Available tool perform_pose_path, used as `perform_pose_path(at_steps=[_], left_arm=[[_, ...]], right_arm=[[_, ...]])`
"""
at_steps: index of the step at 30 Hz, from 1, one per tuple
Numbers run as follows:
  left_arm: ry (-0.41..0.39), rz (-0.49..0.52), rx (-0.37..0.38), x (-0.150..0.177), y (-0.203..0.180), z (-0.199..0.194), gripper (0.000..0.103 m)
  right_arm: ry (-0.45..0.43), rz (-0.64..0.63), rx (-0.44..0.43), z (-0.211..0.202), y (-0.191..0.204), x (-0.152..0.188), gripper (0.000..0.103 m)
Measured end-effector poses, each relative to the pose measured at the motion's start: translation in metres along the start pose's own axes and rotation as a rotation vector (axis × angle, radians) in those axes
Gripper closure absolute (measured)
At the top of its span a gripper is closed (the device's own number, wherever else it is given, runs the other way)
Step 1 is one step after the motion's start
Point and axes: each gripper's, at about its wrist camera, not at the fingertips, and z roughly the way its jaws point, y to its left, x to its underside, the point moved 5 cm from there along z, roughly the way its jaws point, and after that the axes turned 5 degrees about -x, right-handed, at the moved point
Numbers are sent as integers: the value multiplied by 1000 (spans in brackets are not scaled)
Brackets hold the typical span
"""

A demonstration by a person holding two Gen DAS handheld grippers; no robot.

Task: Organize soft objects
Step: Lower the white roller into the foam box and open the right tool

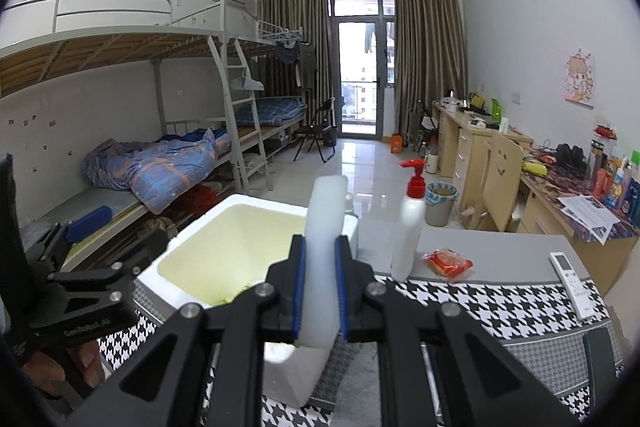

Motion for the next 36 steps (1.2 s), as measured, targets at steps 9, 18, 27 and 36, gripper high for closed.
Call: perform_pose_path(at_steps=[9,18,27,36], left_arm=[[-12,-14,-27,6,16,-5,1],[-4,-25,-33,11,27,-8,1],[13,-45,-48,18,39,-10,1],[25,-49,-45,21,44,-9,1]], right_arm=[[21,-13,-33,11,11,-3,87],[54,-9,-67,25,22,-4,87],[93,-20,-86,44,33,-1,87],[123,-13,-84,59,36,3,87]])
